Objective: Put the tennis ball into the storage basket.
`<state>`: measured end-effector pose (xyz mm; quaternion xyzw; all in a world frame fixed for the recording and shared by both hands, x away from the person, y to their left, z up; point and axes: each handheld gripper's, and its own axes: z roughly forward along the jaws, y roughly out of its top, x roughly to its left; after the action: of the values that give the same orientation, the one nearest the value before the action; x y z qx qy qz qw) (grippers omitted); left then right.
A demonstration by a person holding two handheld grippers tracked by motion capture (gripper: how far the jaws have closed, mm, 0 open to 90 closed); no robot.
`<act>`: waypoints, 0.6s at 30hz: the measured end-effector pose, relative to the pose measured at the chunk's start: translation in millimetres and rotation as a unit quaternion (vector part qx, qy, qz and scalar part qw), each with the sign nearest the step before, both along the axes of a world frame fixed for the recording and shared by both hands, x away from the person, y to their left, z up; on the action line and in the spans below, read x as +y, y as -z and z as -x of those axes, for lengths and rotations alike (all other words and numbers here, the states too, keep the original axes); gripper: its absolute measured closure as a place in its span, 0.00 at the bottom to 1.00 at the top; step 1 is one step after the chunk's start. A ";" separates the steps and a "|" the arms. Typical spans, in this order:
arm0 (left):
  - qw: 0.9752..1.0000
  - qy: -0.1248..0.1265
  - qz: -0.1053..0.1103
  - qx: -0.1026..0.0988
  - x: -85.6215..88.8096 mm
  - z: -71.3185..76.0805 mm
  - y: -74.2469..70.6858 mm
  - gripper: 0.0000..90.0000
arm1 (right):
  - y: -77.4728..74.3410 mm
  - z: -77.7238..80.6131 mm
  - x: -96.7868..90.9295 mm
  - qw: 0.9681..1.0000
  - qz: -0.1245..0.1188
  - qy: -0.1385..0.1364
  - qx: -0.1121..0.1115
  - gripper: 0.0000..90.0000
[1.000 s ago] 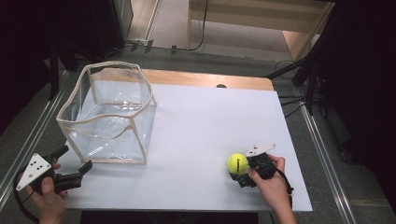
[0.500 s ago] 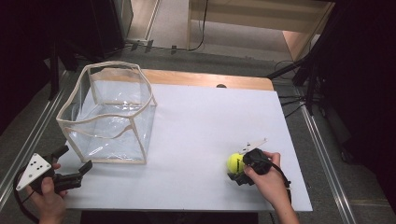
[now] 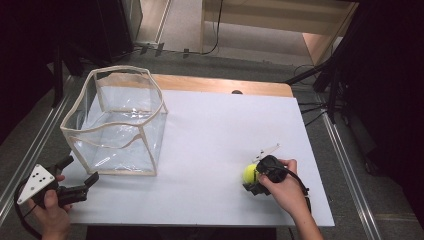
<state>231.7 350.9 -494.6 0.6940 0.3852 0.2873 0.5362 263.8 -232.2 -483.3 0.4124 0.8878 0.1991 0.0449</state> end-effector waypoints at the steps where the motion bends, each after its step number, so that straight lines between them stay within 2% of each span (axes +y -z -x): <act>1: 1.000 0.000 0.000 0.000 0.0 0.0 0.0 0.00 | 0.0 0.0 0.0 1.000 0.000 0.000 0.000 0.14; 5: 1.000 0.000 -0.001 0.001 0.0 0.1 0.0 0.00 | 0.5 -1.6 1.4 1.000 0.002 -0.003 0.001 0.16; 9: 1.000 0.001 -0.001 0.000 0.2 0.0 -0.1 0.00 | 0.2 -3.1 1.6 1.000 0.003 0.000 -0.004 0.25; 18: 1.000 0.000 0.000 0.000 0.2 0.1 -0.1 0.00 | -1.0 -3.9 1.9 1.000 0.006 -0.004 -0.001 0.26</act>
<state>231.6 351.1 -494.5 0.6943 0.3848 0.2872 0.5361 267.8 -230.3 -482.4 0.4087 0.8905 0.1944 0.0474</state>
